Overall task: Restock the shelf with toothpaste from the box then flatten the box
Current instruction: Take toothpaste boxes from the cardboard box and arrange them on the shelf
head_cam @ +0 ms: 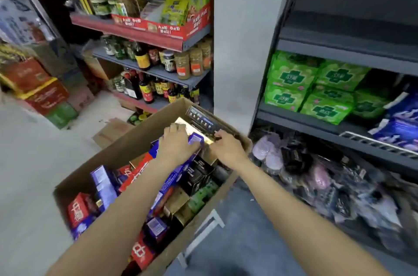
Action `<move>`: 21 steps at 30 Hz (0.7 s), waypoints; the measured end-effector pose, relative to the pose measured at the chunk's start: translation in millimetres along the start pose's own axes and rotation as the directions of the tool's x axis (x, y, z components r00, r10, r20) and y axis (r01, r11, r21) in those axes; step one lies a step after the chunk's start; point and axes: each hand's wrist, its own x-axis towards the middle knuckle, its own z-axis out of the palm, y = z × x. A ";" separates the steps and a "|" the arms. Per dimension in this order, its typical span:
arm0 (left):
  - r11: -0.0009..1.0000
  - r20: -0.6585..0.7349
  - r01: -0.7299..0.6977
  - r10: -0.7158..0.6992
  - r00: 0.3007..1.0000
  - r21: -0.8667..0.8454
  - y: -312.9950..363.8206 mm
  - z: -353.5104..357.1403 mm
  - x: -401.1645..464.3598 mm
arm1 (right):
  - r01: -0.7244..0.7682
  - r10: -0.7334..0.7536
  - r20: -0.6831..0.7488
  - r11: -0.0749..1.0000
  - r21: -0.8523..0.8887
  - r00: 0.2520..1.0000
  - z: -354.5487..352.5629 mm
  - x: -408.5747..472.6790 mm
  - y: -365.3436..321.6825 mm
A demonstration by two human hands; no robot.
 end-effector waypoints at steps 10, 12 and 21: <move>0.991 0.182 0.062 -0.039 0.982 -0.120 -56.5 5.4 -2.5 | -0.155 0.126 0.101 0.920 0.360 0.987 67.5 9.9 -13.7; 0.989 0.177 0.016 0.010 0.984 -0.147 -62.1 5.9 -0.3 | -0.199 0.154 0.135 0.866 0.458 0.979 66.2 8.7 -16.1; 0.936 0.110 -0.108 0.152 0.982 -0.336 -40.1 -7.8 0.3 | -0.119 0.131 0.027 0.776 0.620 0.991 40.6 2.7 -10.0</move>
